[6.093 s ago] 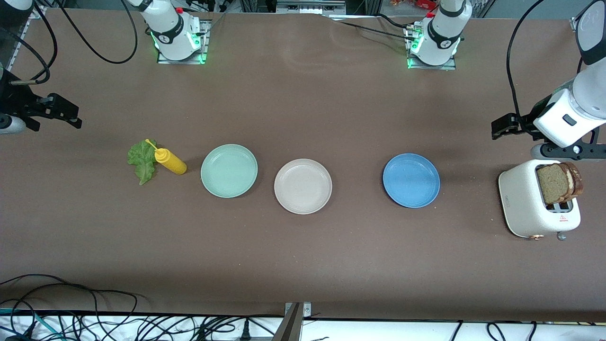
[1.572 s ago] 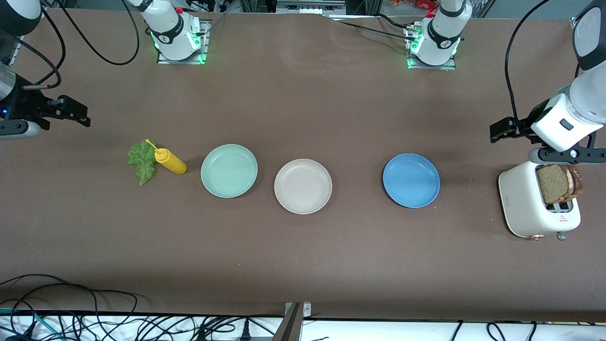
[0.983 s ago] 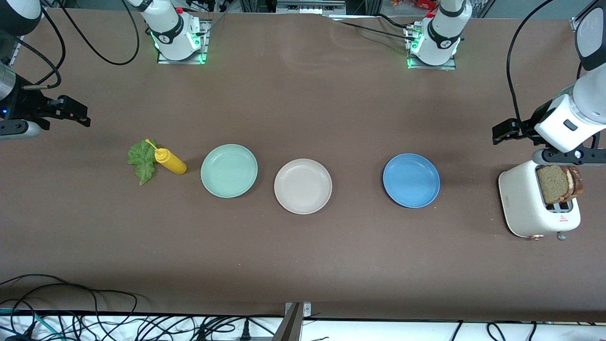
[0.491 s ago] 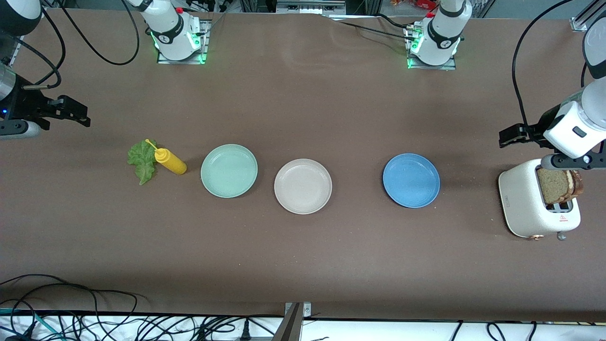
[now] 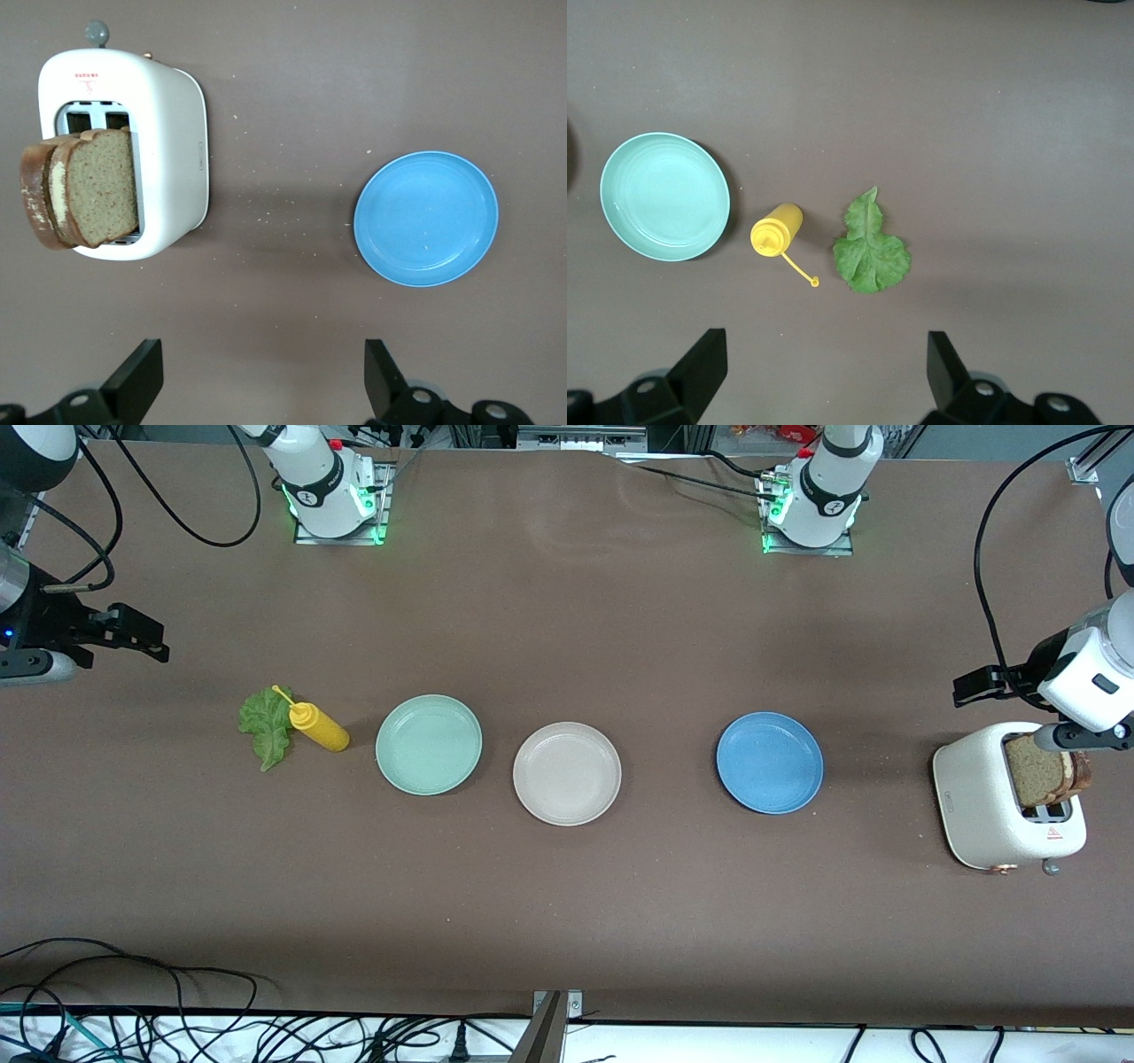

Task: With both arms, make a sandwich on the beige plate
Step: 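Move the left gripper over the toaster toward the bread slices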

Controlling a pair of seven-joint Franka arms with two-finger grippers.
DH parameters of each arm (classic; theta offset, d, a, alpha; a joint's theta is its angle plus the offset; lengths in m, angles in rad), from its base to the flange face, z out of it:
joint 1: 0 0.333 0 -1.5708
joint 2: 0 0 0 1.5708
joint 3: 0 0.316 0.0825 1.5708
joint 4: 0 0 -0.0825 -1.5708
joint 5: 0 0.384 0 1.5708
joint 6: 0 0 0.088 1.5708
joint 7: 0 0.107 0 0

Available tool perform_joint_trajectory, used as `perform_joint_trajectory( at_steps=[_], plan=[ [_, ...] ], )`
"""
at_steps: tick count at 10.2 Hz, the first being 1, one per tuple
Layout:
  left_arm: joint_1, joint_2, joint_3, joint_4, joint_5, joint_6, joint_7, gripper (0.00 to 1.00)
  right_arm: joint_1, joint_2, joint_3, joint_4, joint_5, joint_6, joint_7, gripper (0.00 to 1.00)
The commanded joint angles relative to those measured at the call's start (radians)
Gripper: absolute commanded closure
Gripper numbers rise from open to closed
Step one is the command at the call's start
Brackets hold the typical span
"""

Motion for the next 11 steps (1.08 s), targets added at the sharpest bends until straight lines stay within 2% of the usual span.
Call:
perform_joint_trajectory(
  at_steps=[1, 5, 11],
  plan=[
    [0.022, 0.016, -0.008, 0.011, 0.027, 0.003, 0.006, 0.00, 0.002, 0.010, 0.000, 0.023, -0.006, -0.027, -0.004, 0.00],
    [0.041, 0.042, -0.006, 0.013, 0.036, 0.006, 0.058, 0.00, 0.004, 0.011, 0.000, 0.019, -0.004, -0.029, 0.009, 0.00],
    [0.119, 0.088, -0.006, 0.011, 0.044, 0.116, 0.152, 0.00, 0.004, 0.011, 0.000, 0.020, -0.004, -0.029, 0.003, 0.00]
  ],
)
